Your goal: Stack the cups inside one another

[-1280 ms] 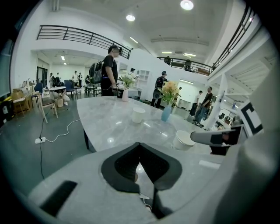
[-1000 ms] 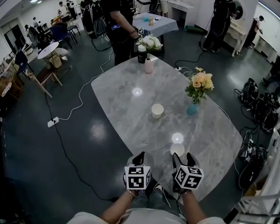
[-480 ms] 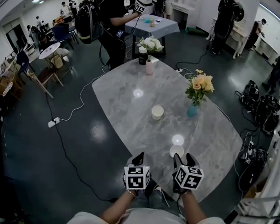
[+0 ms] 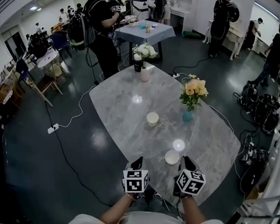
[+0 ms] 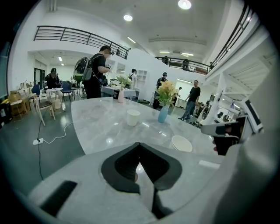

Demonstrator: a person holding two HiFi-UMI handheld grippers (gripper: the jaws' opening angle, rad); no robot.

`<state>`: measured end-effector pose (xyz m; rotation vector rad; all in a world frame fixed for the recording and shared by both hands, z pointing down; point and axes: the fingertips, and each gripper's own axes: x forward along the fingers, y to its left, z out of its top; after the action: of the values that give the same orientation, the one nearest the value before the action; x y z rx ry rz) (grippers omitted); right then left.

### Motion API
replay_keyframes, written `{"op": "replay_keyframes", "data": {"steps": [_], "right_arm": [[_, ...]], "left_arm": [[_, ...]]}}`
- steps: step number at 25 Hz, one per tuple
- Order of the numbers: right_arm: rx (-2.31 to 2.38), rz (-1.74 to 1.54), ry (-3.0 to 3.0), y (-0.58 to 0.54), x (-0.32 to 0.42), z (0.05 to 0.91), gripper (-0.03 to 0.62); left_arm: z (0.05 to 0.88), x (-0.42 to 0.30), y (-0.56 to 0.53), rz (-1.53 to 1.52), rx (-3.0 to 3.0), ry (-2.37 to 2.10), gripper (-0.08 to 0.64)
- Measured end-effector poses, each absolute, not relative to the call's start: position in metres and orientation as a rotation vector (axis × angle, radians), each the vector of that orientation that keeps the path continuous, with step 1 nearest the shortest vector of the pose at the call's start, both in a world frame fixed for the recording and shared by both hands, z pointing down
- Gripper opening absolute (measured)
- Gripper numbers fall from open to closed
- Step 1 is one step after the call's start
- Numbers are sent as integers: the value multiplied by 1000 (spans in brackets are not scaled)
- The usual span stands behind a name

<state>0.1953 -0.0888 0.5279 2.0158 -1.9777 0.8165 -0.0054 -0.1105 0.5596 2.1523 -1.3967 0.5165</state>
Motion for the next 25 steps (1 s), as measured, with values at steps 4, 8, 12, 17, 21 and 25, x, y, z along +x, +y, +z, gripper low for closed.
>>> {"op": "replay_keyframes", "data": {"steps": [4,8,12,17,21,25], "right_arm": [[2011,824,-1999,-88,205,519,22],[2007,826,-2035,-91,213,512,18],[2007,831,-2043,-92,223,512,17],[2028,853,-2023,-91,226,513,17],[2065,848,-1988,-99,223,511,17],[2156,860,-1932,-116,215,505,17]], "left_arm": [[554,5,-116,535,2172,-1382,-5],[544,15,-126,540,2197,-1386,-5],[536,27,-133,513,2213,-1395,-5],[532,30,-142,477,2220,-1394,-5],[538,24,-152,478,2231,-1355,-5],[544,10,-170,503,2260,-1292,-5]]}}
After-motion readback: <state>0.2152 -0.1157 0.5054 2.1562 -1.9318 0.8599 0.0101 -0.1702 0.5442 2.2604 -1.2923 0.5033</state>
